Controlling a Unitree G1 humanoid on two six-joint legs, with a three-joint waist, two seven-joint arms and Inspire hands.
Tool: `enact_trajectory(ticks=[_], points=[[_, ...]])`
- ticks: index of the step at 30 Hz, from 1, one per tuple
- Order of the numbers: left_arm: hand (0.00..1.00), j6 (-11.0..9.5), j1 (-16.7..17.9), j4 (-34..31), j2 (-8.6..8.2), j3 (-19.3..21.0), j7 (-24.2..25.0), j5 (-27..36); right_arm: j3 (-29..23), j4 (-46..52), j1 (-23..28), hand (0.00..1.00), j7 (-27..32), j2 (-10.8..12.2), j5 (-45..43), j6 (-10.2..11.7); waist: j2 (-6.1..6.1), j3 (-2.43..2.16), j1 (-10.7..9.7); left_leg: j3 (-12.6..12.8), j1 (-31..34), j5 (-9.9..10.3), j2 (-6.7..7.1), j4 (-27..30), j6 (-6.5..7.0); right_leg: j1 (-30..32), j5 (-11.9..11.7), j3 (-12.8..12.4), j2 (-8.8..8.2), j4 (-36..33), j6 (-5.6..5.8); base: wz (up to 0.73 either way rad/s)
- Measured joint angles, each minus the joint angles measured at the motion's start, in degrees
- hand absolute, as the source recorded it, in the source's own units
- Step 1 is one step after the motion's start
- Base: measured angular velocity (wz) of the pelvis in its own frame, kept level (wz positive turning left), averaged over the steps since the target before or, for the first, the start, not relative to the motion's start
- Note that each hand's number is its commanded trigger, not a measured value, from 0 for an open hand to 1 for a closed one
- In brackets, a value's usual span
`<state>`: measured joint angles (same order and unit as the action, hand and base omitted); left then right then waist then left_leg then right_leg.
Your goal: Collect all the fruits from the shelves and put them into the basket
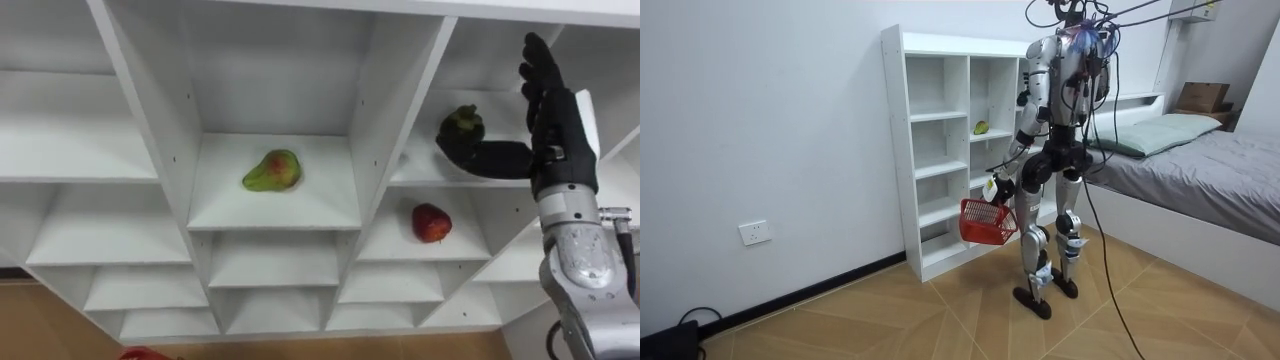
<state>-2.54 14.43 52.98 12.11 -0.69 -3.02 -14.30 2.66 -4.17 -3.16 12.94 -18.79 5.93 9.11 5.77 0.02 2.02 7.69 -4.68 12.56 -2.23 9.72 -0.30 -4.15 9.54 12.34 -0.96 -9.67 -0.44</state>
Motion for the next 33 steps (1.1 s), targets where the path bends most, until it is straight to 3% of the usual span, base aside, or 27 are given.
enact_trajectory(ticks=[21,31,33], points=[[1.0,0.9,0.3,-0.1,0.13,0.1,1.1,0.6,0.0,-10.0,-0.2,0.0,-3.4,0.0,-1.4,-0.5,-0.09,0.55,0.0,-1.4,0.1,-0.1,0.06,0.3,-0.04,-0.7,0.0,1.2,-0.11,0.2,0.01,0.03],[1.0,1.4,0.1,-0.1,0.12,0.1,2.6,0.8,0.0,-11.4,-0.3,0.0,-4.8,-0.1,-0.8,-0.4,-1.36,0.42,-0.1,-1.6,0.1,-0.1,0.04,0.7,-0.12,-1.1,0.0,1.8,-0.14,0.1,0.0,0.02],[1.0,1.8,0.1,-0.2,0.02,0.2,2.6,-0.1,0.0,-12.5,-0.6,0.0,-5.8,-0.2,-1.3,-0.3,-1.58,0.07,-0.2,-1.6,0.1,-0.1,0.05,0.7,-0.11,-1.1,0.0,1.8,-0.16,0.1,0.0,0.0]])
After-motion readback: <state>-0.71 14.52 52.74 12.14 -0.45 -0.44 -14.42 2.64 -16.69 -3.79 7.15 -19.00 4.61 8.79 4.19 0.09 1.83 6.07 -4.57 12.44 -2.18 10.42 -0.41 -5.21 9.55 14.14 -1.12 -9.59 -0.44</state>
